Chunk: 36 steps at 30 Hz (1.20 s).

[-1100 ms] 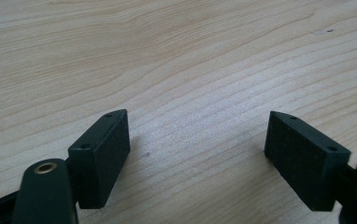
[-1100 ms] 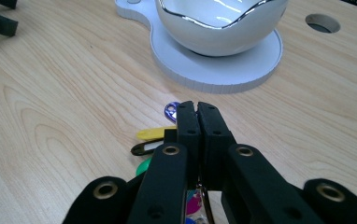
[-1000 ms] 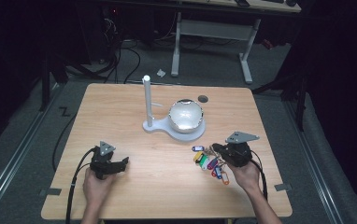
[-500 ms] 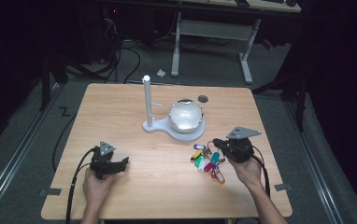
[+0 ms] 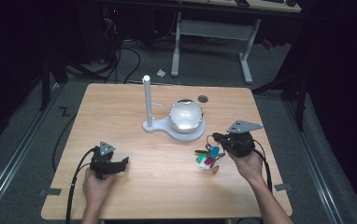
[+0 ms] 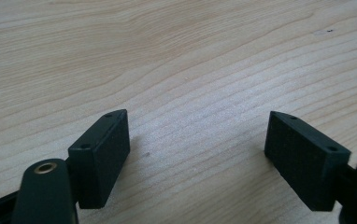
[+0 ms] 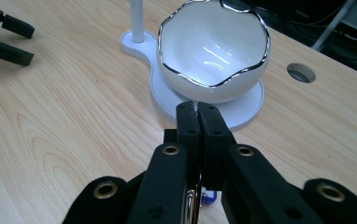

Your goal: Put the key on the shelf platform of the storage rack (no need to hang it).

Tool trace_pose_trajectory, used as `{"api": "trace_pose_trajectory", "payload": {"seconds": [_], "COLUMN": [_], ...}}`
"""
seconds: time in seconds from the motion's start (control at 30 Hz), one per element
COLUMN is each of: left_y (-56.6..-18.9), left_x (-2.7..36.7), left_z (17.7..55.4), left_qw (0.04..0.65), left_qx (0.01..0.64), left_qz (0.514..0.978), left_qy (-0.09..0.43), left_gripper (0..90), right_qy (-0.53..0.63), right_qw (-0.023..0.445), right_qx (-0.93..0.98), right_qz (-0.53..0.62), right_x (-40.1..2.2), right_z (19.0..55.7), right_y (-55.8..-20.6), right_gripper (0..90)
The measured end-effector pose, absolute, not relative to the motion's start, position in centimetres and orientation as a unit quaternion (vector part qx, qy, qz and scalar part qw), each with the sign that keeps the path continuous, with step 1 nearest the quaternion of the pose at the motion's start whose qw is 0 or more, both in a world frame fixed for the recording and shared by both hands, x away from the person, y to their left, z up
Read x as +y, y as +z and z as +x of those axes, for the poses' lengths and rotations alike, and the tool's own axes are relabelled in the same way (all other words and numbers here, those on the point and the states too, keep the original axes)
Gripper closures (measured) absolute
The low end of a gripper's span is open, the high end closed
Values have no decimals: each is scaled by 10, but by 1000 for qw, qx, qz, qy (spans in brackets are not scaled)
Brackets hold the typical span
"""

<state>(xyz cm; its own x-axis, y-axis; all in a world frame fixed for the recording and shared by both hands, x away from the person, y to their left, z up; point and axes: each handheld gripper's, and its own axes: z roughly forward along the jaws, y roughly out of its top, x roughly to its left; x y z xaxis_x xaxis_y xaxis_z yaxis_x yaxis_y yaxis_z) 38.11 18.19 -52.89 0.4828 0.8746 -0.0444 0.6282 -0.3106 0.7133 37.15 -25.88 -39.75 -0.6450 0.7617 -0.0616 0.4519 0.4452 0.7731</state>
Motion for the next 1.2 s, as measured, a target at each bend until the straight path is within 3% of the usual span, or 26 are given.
{"api": "trace_pose_trajectory", "payload": {"seconds": [1.2], "left_y": [-529], "left_x": [182], "left_z": [381], "left_qw": [344], "left_qx": [476], "left_qz": [790], "left_qy": [179], "left_gripper": [227], "right_qy": [408], "right_qw": [210], "right_qx": [818], "right_qz": [346], "right_x": [-256], "right_z": [394], "right_y": [-338], "right_gripper": [892]}}
